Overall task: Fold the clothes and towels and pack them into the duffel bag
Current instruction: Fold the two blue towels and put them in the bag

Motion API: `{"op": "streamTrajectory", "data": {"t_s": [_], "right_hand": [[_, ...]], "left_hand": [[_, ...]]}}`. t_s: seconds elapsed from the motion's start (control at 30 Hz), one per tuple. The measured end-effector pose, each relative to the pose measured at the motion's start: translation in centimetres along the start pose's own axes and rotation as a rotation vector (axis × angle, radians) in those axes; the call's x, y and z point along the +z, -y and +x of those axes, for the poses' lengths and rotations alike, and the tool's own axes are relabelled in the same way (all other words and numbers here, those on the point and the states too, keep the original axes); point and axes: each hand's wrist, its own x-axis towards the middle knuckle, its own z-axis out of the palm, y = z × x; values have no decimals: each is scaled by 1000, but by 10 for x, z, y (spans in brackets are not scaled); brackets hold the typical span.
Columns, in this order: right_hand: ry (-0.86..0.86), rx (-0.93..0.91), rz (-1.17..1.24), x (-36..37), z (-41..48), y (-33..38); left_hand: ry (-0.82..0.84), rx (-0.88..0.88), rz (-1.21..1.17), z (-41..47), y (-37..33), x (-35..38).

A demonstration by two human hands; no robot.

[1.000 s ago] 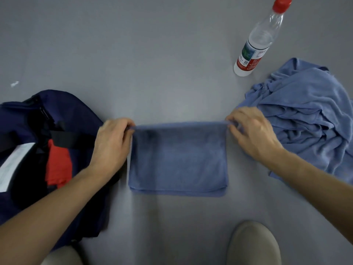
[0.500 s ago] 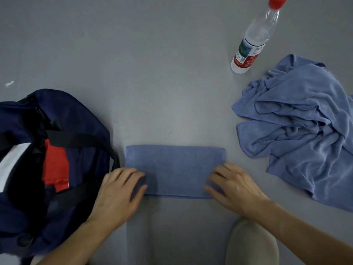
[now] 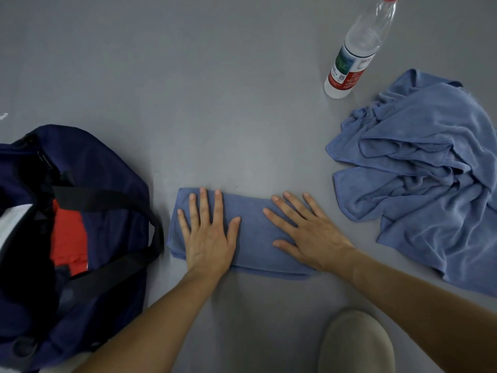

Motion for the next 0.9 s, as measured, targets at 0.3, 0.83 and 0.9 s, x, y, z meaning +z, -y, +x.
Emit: {"op": "streamTrajectory", "data": {"t_s": [0.3, 0.83, 0.9], "right_hand": [[-29, 118, 15, 8, -23, 9], [29, 138, 4, 5, -25, 8], [34, 138, 2, 5, -25, 8]], "left_hand": [[13, 161, 44, 34, 16, -6], [18, 10, -8, 27, 17, -5], [20, 8, -9, 26, 17, -5]]}}
